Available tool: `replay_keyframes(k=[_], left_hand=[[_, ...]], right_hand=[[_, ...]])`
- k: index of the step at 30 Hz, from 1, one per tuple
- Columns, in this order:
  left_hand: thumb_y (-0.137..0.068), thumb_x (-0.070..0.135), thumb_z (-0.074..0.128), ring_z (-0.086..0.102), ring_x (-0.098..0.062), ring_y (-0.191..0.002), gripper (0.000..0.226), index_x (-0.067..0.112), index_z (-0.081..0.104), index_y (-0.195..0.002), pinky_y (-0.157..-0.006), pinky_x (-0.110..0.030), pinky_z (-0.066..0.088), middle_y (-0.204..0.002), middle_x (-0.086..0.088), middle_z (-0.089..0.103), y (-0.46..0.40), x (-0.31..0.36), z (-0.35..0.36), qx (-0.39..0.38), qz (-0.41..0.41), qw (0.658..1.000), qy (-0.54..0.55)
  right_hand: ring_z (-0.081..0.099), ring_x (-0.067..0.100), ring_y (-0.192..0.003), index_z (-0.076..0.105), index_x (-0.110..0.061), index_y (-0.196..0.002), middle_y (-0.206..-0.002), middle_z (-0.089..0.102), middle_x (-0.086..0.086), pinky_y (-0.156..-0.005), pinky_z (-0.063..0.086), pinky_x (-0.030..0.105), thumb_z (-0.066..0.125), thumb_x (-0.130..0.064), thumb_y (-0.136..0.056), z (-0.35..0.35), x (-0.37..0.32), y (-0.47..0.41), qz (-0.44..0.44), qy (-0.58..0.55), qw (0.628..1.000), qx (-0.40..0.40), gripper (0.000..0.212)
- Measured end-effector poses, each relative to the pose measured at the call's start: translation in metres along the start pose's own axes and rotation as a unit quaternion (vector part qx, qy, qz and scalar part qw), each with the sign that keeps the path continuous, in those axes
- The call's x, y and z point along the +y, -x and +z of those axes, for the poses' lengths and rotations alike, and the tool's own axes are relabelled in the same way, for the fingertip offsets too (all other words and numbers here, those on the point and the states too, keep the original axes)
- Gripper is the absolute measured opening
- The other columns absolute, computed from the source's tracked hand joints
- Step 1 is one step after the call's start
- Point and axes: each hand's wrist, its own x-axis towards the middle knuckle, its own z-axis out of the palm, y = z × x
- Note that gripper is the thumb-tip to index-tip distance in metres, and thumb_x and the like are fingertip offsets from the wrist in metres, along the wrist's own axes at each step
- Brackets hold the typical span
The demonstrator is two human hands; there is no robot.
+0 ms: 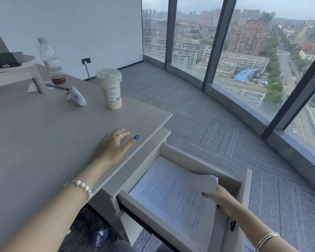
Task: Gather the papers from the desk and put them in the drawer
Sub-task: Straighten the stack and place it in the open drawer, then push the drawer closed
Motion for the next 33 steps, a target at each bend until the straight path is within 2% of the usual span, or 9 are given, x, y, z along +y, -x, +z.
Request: replay_keyframes(k=[4, 6, 12, 15, 19, 21, 24, 29, 33], left_hand=[[-0.065, 0.076, 0.034, 0.029, -0.016, -0.14, 0.087, 0.02, 0.053, -0.129, -0.118, -0.036, 0.017, -0.15, 0.001, 0.04, 0.0, 0.0, 0.001, 0.003, 0.0, 1.0, 0.0], [-0.062, 0.077, 0.032, 0.03, -0.016, -0.14, 0.091, 0.019, 0.053, -0.129, -0.117, -0.036, 0.017, -0.149, 0.0, 0.04, 0.0, -0.001, 0.001, 0.004, 0.003, 1.0, 0.0], [-0.057, 0.08, 0.028, 0.03, -0.016, -0.14, 0.097, 0.019, 0.054, -0.128, -0.117, -0.037, 0.017, -0.149, -0.001, 0.041, -0.002, -0.004, 0.002, 0.005, 0.004, 1.0, 0.008], [-0.058, 0.079, 0.029, 0.03, -0.016, -0.14, 0.096, 0.019, 0.053, -0.128, -0.118, -0.037, 0.017, -0.149, 0.0, 0.04, -0.001, -0.004, 0.003, 0.006, 0.006, 1.0, 0.007], [-0.058, 0.079, 0.03, 0.028, -0.016, -0.141, 0.096, 0.019, 0.052, -0.129, -0.118, -0.037, 0.016, -0.149, -0.001, 0.04, 0.0, -0.003, 0.002, 0.004, 0.009, 1.0, 0.008], [-0.057, 0.079, 0.03, 0.028, -0.016, -0.141, 0.097, 0.018, 0.052, -0.129, -0.118, -0.038, 0.016, -0.149, -0.001, 0.04, 0.0, -0.002, 0.002, 0.004, 0.008, 1.0, 0.007], [-0.056, 0.079, 0.029, 0.03, -0.017, -0.14, 0.098, 0.019, 0.052, -0.13, -0.117, -0.038, 0.019, -0.149, -0.001, 0.04, 0.0, -0.003, 0.002, 0.003, 0.003, 1.0, 0.002], [-0.055, 0.079, 0.029, 0.031, -0.017, -0.14, 0.098, 0.019, 0.052, -0.13, -0.117, -0.037, 0.02, -0.149, 0.0, 0.04, 0.001, -0.001, 0.001, 0.004, -0.002, 1.0, 0.001], [-0.055, 0.08, 0.029, 0.031, -0.017, -0.14, 0.098, 0.02, 0.053, -0.129, -0.116, -0.037, 0.02, -0.149, 0.001, 0.041, -0.001, -0.002, 0.001, 0.009, -0.004, 1.0, 0.004]], right_hand=[[0.046, 0.031, -0.122, 0.019, -0.008, -0.143, -0.135, 0.046, 0.017, -0.094, 0.039, 0.034, 0.073, -0.018, -0.073, -0.001, -0.004, 0.012, -0.009, 0.033, 0.999, 0.038, 0.089], [0.032, 0.03, -0.136, 0.012, -0.013, -0.146, -0.15, 0.03, 0.014, -0.104, 0.032, 0.037, 0.074, -0.021, -0.073, -0.003, -0.007, 0.018, -0.05, 0.05, 0.996, 0.06, 0.095], [0.036, 0.016, -0.133, 0.038, -0.024, -0.136, -0.142, 0.041, -0.002, -0.107, 0.028, 0.031, 0.075, -0.044, -0.066, -0.012, -0.017, 0.055, -0.186, 0.104, 0.976, 0.048, 0.082], [0.041, 0.006, -0.127, 0.044, -0.034, -0.13, -0.137, 0.048, -0.014, -0.107, 0.031, 0.027, 0.068, -0.071, -0.05, -0.023, -0.018, 0.075, -0.229, 0.093, 0.969, 0.024, 0.091], [0.042, -0.009, -0.117, 0.048, -0.047, -0.117, -0.121, 0.044, -0.035, -0.093, 0.03, 0.008, 0.063, -0.079, -0.044, -0.05, -0.006, 0.099, -0.281, 0.097, 0.952, 0.07, 0.081], [0.042, -0.004, -0.12, 0.048, -0.047, -0.117, -0.124, 0.044, -0.03, -0.099, 0.033, 0.017, 0.06, -0.083, -0.042, -0.063, 0.01, 0.105, -0.291, 0.127, 0.94, 0.124, 0.084], [0.038, 0.015, -0.132, 0.035, -0.032, -0.137, -0.137, 0.039, -0.013, -0.108, 0.033, 0.037, 0.065, -0.079, -0.04, -0.068, 0.035, 0.104, -0.246, 0.148, 0.949, 0.131, 0.112], [0.047, 0.021, -0.127, 0.022, -0.018, -0.145, -0.154, 0.026, 0.0, -0.104, 0.04, 0.035, 0.075, -0.071, -0.032, -0.057, 0.047, 0.104, -0.19, 0.07, 0.976, 0.081, 0.136], [0.042, 0.015, -0.128, 0.029, -0.03, -0.141, -0.151, 0.032, 0.0, -0.104, 0.041, 0.035, 0.083, -0.063, -0.03, -0.053, 0.044, 0.099, -0.213, 0.035, 0.974, 0.064, 0.128]])
